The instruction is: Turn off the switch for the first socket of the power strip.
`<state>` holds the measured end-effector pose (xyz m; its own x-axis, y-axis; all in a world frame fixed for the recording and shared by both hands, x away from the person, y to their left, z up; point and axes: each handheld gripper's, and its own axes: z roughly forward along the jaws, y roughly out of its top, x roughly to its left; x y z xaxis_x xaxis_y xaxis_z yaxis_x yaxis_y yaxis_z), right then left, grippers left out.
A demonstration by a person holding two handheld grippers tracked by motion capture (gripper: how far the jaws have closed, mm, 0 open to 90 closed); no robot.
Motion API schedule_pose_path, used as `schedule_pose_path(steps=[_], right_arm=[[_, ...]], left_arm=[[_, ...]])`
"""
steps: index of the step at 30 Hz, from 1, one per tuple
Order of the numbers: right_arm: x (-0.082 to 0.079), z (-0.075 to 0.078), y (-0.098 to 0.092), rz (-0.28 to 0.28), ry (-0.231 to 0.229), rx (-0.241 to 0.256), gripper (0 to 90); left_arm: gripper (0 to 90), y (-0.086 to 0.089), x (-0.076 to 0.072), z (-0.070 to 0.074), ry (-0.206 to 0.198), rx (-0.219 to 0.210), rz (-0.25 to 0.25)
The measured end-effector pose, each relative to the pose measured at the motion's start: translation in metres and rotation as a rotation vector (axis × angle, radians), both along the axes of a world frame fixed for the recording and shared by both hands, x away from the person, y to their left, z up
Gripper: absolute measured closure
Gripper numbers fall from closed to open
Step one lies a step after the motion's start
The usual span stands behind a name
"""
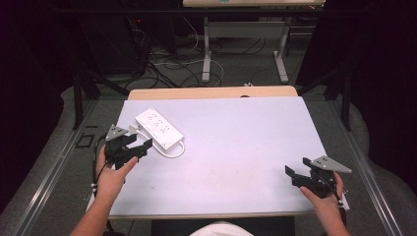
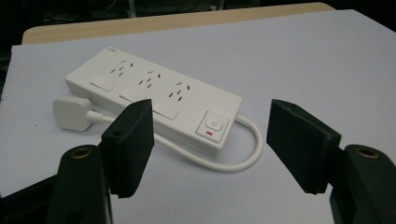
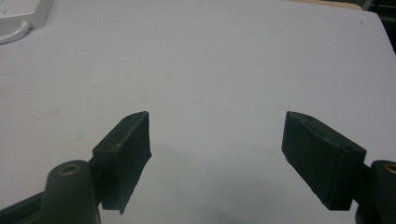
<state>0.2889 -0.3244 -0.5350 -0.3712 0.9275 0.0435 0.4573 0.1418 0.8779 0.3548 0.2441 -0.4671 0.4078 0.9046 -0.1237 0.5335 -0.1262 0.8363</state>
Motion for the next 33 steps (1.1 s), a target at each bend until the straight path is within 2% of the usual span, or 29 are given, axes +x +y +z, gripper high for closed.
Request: schedule_pose_path(steps=[6, 8, 11, 12, 19, 20, 23, 30, 33], right_arm=[[0.001, -0.001, 0.000, 0.000, -0.004, 0.007, 23.1], [0.000, 0.000, 0.000, 0.000, -0.004, 0.007, 23.0], [0.000, 0.000, -0.001, -0.002, -0.001, 0.006, 23.1], [0.001, -0.001, 0.000, -0.006, -0.015, 0.014, 23.0], [0.000, -0.001, -0.001, -0.009, 0.006, 0.018, 23.0], [0.001, -0.001, -0.001, -0.006, 0.001, 0.021, 23.0], [0.001, -0.001, -0.002, -0.007, -0.001, 0.018, 23.0], [0.001, -0.002, -0.003, -0.012, -0.014, 0.024, 23.0], [0.001, -0.002, -0.002, -0.015, -0.008, 0.034, 23.0]], left_arm=[[38.2, -0.006, 0.007, 0.008, 0.005, -0.018, 0.001], [39.3, -0.007, 0.009, 0.010, 0.013, -0.007, -0.007], [41.3, -0.009, 0.012, 0.012, 0.017, -0.013, -0.006], [41.7, -0.011, 0.014, 0.014, 0.020, -0.015, -0.007], [47.6, -0.019, 0.023, 0.024, 0.035, -0.023, -0.008], [49.0, -0.020, 0.025, 0.025, 0.027, -0.028, 0.000], [51.9, -0.023, 0.033, 0.030, 0.037, -0.029, 0.008], [58.8, -0.021, 0.044, 0.034, 0.052, -0.061, 0.027], [60.5, -0.020, 0.051, 0.031, 0.068, -0.097, 0.055]])
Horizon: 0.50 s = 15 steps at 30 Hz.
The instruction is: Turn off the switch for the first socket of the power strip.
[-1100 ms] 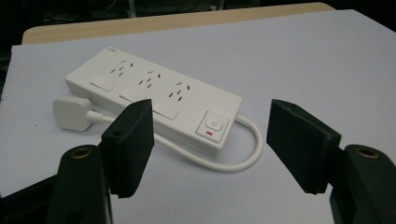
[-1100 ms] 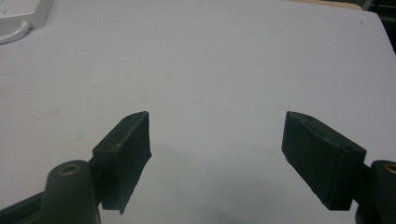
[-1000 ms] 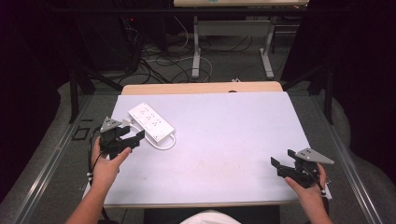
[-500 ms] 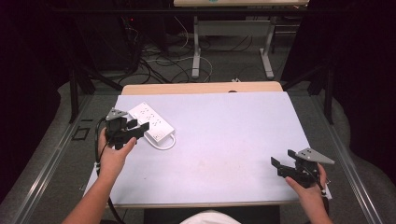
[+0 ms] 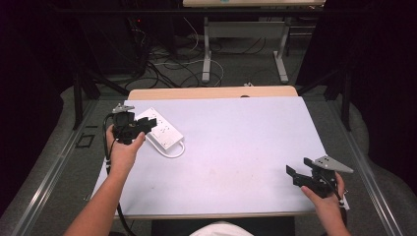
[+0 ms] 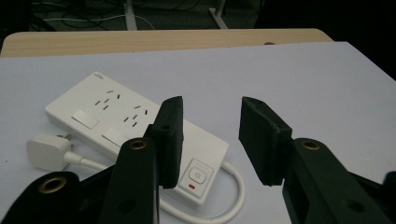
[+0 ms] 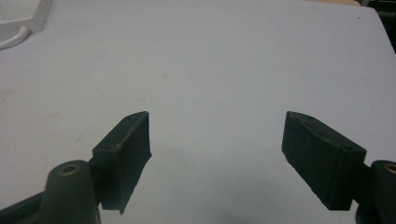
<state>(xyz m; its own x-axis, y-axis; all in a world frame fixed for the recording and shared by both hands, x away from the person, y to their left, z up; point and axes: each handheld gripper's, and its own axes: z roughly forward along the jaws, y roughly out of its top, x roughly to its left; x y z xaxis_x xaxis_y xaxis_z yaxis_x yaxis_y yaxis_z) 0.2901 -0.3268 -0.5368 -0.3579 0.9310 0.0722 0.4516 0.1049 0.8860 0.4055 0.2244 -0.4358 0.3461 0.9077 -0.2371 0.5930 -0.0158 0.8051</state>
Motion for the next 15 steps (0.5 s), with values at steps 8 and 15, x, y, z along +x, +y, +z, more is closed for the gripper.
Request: schedule_pose_path(steps=[8, 15], right_arm=[[0.000, 0.000, -0.001, 0.002, 0.011, -0.001, 23.0], [0.001, -0.001, -0.001, 0.007, 0.010, 0.007, 23.0]], left_arm=[[61.8, 0.001, 0.015, -0.007, 0.015, -0.001, 0.066], [61.7, 0.001, 0.024, -0.012, 0.033, 0.006, 0.077]])
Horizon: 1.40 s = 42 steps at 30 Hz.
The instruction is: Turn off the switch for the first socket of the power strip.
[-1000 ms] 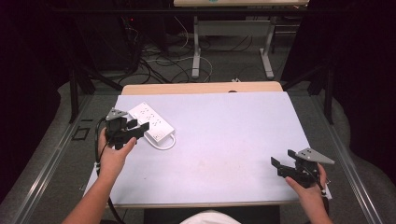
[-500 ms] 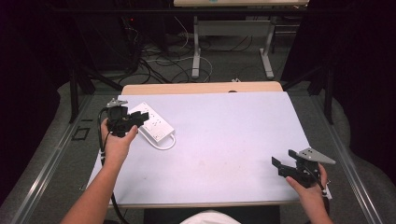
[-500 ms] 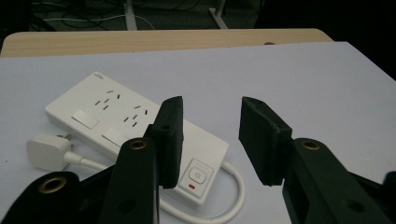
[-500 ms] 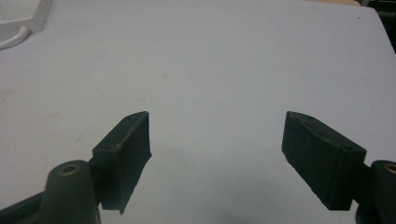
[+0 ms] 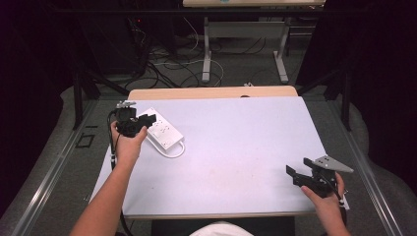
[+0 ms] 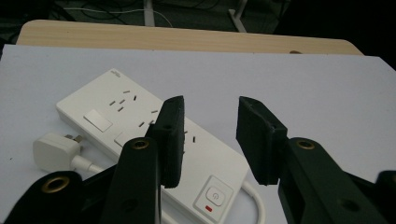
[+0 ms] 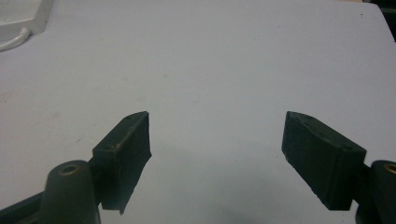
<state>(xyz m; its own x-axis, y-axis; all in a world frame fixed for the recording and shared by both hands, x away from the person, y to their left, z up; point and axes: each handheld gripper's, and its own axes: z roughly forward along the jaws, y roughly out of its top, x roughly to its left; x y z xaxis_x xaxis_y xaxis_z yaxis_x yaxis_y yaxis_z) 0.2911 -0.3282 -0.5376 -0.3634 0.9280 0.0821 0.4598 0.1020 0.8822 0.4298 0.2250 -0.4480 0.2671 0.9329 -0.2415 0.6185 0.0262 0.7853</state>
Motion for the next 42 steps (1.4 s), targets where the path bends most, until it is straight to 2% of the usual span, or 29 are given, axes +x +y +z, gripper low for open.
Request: schedule_pose_path(steps=[1, 4, 7, 11, 12, 15, 21, 26, 28, 31, 35, 36, 38, 39, 42], right_arm=[[0.000, 0.000, 0.001, -0.002, 0.005, 0.005, 23.0], [0.000, 0.000, 0.000, 0.001, -0.001, 0.000, 23.0], [0.000, 0.000, 0.000, 0.002, -0.001, 0.002, 23.0], [0.000, 0.000, 0.000, 0.002, -0.001, 0.006, 23.0], [0.000, 0.000, 0.000, 0.001, -0.001, 0.006, 23.0], [0.000, 0.000, 0.000, -0.001, -0.002, 0.006, 23.0], [0.000, 0.000, -0.001, -0.002, 0.007, 0.003, 23.0], [0.000, 0.000, -0.001, -0.006, 0.012, 0.003, 23.0], [0.000, 0.000, 0.000, -0.005, 0.014, 0.003, 23.0], [0.000, 0.000, 0.000, -0.006, 0.015, 0.002, 23.0], [0.000, 0.000, 0.000, -0.004, 0.012, 0.006, 23.0], [0.000, 0.000, 0.000, -0.003, 0.012, 0.007, 23.0], [0.000, 0.000, 0.000, -0.004, 0.014, 0.007, 23.0], [0.001, -0.001, 0.000, -0.006, 0.001, 0.014, 23.0], [0.001, -0.002, 0.000, -0.006, 0.002, 0.015, 22.9]], left_arm=[[61.5, 0.000, 0.002, -0.002, -0.009, -0.003, 0.012], [60.2, 0.001, 0.007, -0.005, 0.005, -0.004, 0.015], [60.8, 0.001, 0.010, -0.008, -0.006, -0.002, 0.025], [64.9, 0.003, 0.015, -0.011, 0.017, 0.009, 0.026], [65.8, 0.003, 0.017, -0.013, 0.034, 0.021, 0.026], [69.2, 0.003, 0.020, -0.015, 0.032, 0.015, 0.035], [79.4, 0.005, 0.026, -0.022, 0.058, 0.043, 0.054], [87.4, 0.006, 0.032, -0.026, 0.108, 0.061, 0.051], [89.9, 0.006, 0.035, -0.029, 0.116, 0.066, 0.054], [90.0, 0.007, 0.038, -0.033, 0.157, 0.066, 0.054], [90.0, 0.008, 0.041, -0.036, 0.171, 0.071, 0.061], [90.0, 0.010, 0.043, -0.037, 0.196, 0.076, 0.054], [90.0, 0.010, 0.045, -0.040, 0.187, 0.075, 0.063], [90.0, 0.011, 0.046, -0.040, 0.205, 0.083, 0.053], [90.0, 0.011, 0.050, -0.044, 0.235, 0.083, 0.050]])
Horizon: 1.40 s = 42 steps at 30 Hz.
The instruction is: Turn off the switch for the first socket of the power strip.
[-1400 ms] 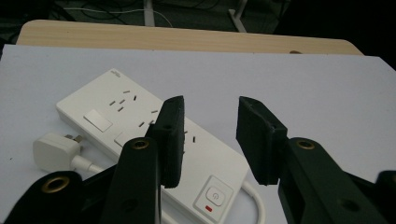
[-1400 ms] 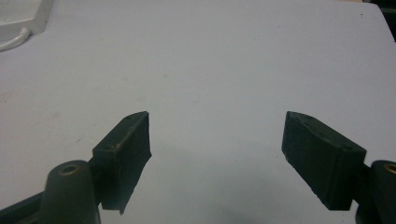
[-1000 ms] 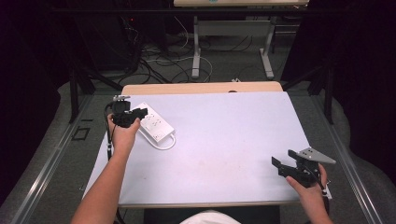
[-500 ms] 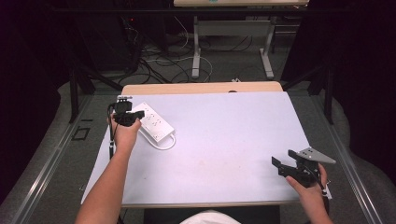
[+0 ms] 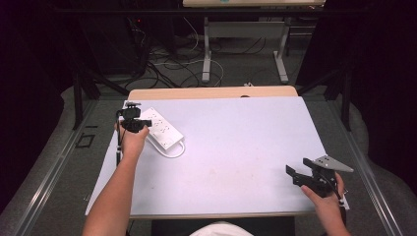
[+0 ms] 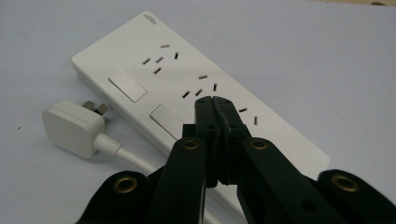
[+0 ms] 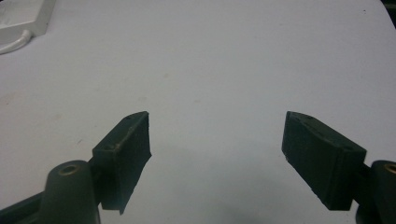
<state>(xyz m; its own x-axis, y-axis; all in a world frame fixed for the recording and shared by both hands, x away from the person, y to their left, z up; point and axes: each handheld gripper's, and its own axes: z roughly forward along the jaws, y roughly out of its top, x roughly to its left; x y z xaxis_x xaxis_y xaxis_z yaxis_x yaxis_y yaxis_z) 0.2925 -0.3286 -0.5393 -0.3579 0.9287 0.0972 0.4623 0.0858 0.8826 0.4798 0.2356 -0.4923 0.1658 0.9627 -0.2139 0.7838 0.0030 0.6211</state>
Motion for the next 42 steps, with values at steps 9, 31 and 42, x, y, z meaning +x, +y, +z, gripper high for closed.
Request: schedule_pose_path(steps=[9, 31, 42], right_arm=[[0.000, 0.000, 0.000, 0.002, 0.018, 0.003, 22.9], [0.001, -0.001, 0.001, 0.006, 0.014, 0.015, 22.9], [0.001, -0.001, 0.000, 0.002, 0.012, 0.019, 22.9]], left_arm=[[90.0, 0.000, 0.007, -0.010, 0.036, 0.003, 0.007], [90.0, -0.002, 0.013, -0.021, 0.115, 0.031, -0.013], [90.0, -0.007, 0.015, -0.024, 0.116, 0.054, -0.021]])
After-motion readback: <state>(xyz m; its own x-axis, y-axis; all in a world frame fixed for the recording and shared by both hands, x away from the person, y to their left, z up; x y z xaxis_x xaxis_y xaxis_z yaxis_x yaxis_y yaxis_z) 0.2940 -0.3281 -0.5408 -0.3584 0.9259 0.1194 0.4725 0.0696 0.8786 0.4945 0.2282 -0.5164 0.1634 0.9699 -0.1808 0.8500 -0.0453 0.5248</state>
